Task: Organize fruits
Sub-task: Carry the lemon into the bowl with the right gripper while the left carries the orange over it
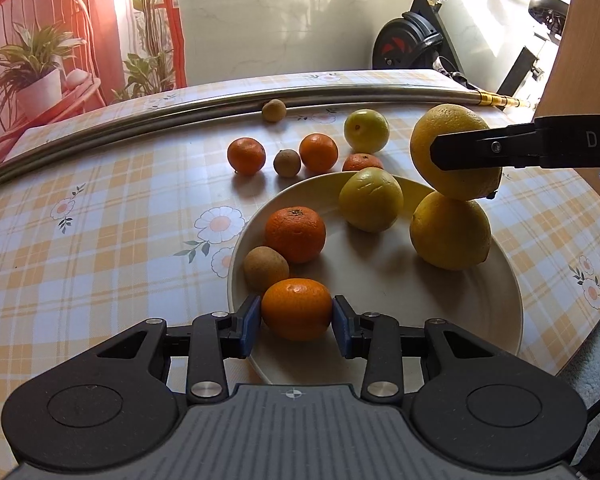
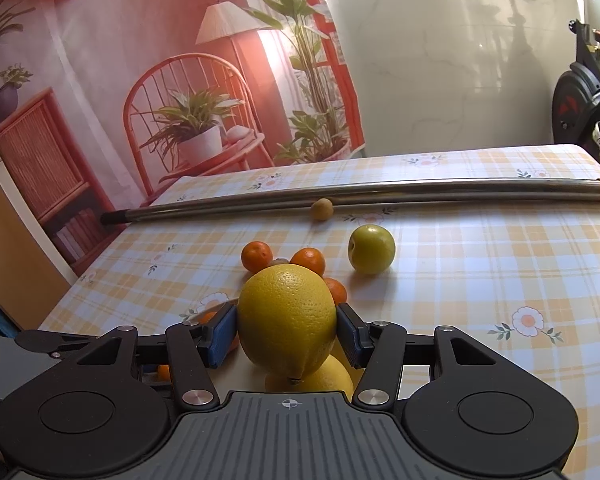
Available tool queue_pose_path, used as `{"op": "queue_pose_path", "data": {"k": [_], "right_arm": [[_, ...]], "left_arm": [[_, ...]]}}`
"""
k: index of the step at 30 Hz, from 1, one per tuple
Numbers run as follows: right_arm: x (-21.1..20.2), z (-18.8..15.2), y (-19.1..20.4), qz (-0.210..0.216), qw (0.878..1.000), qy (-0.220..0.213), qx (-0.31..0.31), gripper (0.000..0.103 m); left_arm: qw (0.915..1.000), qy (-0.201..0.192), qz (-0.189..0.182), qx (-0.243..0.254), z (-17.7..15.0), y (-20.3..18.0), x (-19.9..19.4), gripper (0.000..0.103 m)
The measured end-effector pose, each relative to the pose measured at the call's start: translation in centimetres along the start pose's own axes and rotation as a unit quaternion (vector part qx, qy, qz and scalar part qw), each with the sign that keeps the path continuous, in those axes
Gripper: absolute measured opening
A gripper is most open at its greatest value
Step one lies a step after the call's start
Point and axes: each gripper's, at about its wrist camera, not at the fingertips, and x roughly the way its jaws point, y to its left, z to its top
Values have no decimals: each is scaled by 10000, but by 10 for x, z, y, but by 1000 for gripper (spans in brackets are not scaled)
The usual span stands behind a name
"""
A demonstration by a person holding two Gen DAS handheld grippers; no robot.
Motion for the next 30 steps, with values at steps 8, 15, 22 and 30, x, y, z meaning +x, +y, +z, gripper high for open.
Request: {"op": "queue_pose_path", "data": {"k": [8,15,22,30], "right_arm": [[1,0,3,70,9999,48,-54,50],[5,-3,18,322,9989,212,-268,50],[17,-9,35,422,9960,434,-654,50],[27,-12,42,420,9932,500,-964,50]], "left_arm": [[9998,-185,-43,-51,6,5,8,41],[9998,-128,-111,-95,0,4,2,41],[9993,-221,-165,-237,-5,8,-8,41],[9983,-303,-239,-428,-6,11,-8,41]]}}
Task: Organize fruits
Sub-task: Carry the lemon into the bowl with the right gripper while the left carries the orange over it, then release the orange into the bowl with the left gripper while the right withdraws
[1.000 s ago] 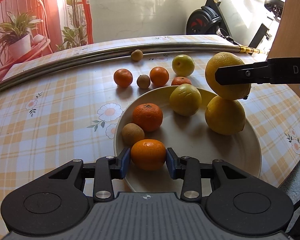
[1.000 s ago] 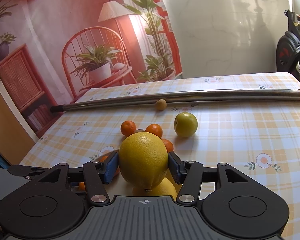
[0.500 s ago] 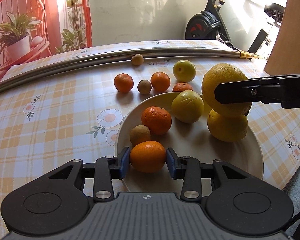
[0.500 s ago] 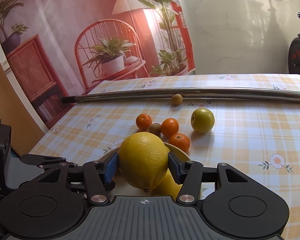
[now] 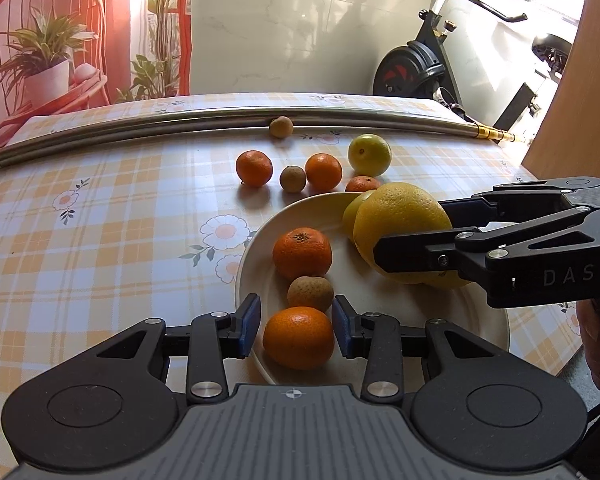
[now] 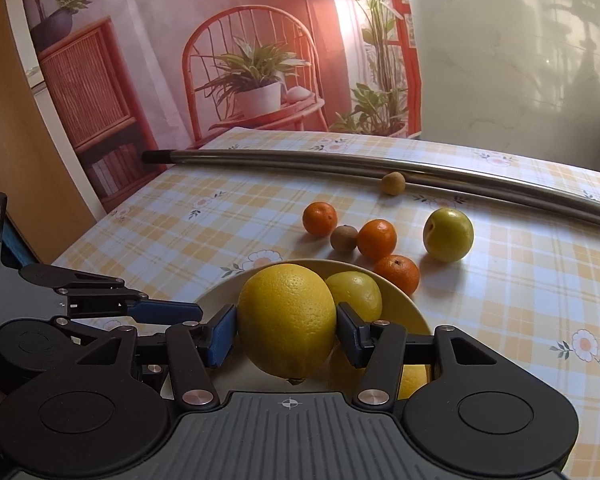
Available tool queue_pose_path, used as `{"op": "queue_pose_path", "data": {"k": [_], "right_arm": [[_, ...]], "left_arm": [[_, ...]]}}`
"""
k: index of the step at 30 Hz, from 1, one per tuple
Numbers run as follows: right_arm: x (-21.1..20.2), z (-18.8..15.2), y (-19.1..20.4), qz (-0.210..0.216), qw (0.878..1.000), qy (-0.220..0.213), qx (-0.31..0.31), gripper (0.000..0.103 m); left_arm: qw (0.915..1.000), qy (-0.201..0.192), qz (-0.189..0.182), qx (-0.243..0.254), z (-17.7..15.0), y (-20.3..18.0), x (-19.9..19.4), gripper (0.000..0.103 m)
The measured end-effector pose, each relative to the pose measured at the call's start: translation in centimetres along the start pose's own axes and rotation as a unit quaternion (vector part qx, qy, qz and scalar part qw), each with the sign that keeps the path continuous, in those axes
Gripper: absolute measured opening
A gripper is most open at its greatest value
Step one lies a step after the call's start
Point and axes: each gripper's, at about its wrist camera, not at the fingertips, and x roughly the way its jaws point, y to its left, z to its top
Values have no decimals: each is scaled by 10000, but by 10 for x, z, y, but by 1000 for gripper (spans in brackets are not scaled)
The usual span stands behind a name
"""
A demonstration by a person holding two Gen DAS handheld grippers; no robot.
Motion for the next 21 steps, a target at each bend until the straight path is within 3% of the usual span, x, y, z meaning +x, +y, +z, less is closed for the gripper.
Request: {"op": "queue_pose_path", "data": {"k": [16,21], "right_arm": [[0,9,-7,2,10000,-22,90,51],[-8,1,-1,62,9997,204,-75,51]], "left_arm": [[9998,-145,-5,-139,2,6,-15,42],[9991,-278,29,-307,6,11,-22,42]]}}
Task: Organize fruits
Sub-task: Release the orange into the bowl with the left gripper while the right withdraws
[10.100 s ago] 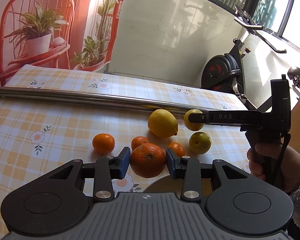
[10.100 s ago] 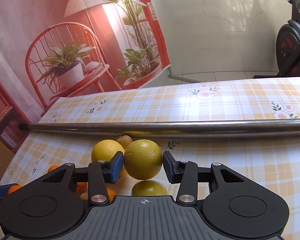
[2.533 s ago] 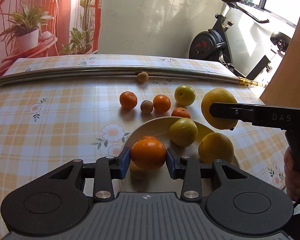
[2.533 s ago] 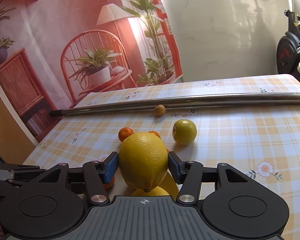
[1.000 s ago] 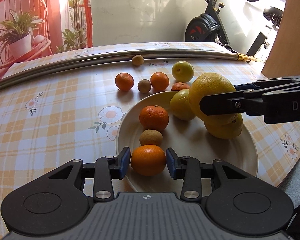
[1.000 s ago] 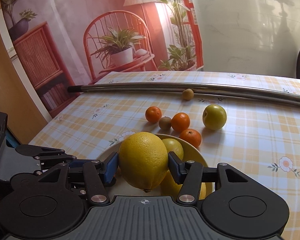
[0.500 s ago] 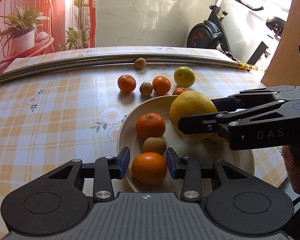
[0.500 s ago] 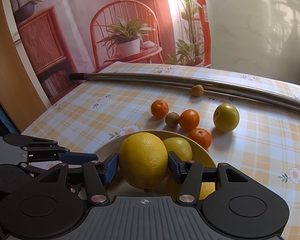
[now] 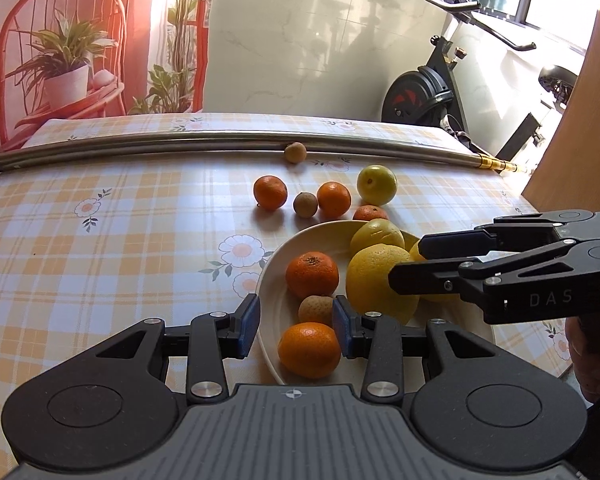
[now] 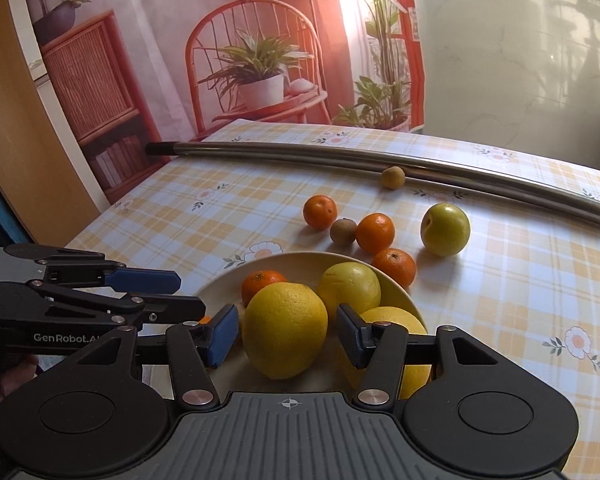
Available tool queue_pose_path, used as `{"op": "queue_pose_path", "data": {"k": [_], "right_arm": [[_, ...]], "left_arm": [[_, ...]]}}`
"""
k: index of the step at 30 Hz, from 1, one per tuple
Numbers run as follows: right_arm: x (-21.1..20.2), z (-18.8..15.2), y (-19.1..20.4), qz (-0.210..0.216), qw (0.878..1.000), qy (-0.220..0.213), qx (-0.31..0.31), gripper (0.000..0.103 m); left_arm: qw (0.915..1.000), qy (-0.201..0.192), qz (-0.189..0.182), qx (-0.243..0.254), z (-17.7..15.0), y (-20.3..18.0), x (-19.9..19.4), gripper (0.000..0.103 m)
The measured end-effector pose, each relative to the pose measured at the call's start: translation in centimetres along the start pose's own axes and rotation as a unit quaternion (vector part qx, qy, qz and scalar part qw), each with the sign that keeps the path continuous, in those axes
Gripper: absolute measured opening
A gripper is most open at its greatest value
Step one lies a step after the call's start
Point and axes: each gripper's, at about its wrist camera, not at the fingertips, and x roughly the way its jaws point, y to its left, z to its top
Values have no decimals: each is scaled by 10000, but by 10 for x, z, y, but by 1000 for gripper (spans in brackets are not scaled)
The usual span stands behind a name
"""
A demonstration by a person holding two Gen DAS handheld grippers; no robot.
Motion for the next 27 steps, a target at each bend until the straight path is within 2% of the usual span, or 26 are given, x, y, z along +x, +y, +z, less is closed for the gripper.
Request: {"op": "queue_pose_path", "data": {"k": [6,11,27], "right_arm": [[6,-9,19,-133,9978,423,-492,41],[14,-8,15,-159,9983,449,-326,32],[28,-5,3,-35,9990,426,-93,33]], "left_arm": [[9999,-36,79,-119,0,2,-1,42],[9997,-51,119,-186,-1,5,-1,42],[9993,-77,208,-296,-2,6,-2,42]]}}
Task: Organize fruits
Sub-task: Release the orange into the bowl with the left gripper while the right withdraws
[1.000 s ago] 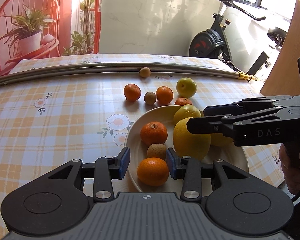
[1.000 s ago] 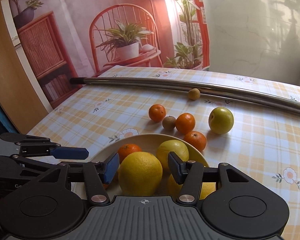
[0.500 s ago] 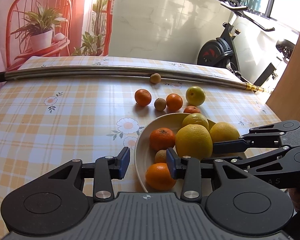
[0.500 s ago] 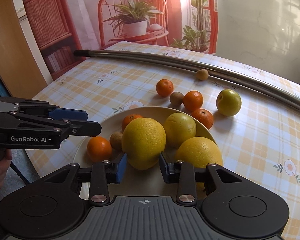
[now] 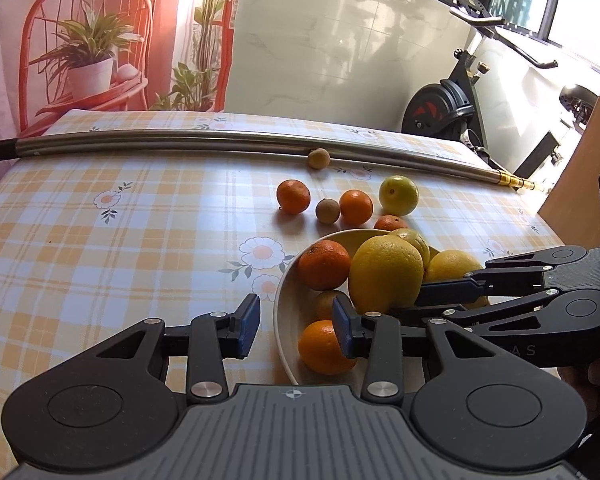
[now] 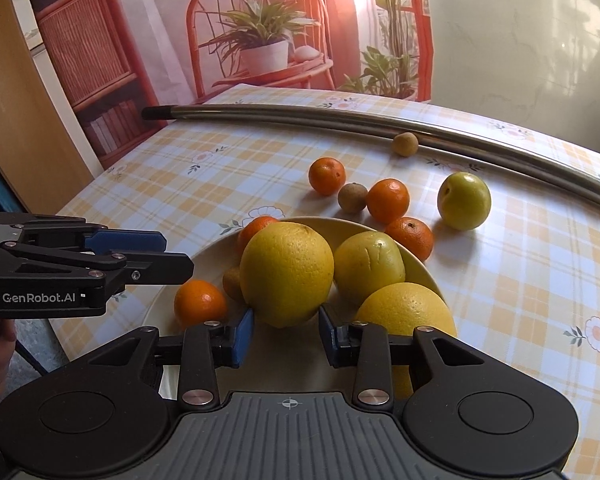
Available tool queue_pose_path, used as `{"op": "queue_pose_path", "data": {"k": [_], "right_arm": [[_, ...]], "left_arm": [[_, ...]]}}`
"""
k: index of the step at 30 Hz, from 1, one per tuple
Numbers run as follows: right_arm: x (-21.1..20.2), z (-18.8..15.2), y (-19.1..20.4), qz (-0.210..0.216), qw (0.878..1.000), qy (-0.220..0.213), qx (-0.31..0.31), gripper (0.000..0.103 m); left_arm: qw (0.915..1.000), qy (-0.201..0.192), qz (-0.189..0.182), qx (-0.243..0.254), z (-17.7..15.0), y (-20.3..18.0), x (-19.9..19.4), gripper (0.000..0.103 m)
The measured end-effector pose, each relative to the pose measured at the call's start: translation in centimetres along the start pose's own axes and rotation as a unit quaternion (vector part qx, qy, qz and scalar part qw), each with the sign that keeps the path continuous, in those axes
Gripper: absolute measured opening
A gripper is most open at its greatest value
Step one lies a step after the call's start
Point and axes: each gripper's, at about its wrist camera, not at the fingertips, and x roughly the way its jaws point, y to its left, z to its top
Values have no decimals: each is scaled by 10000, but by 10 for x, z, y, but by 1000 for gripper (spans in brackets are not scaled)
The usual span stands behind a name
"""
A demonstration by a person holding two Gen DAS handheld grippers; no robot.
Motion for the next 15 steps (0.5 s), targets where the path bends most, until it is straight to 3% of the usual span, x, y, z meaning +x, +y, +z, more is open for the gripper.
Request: {"op": "queue_pose_path", "data": {"k": [15], "right_arm": [[-29,3,-11,-94,9985,-491,210,36]], "left_arm": [[10000,16,29,-78,0,1,0,42]]}}
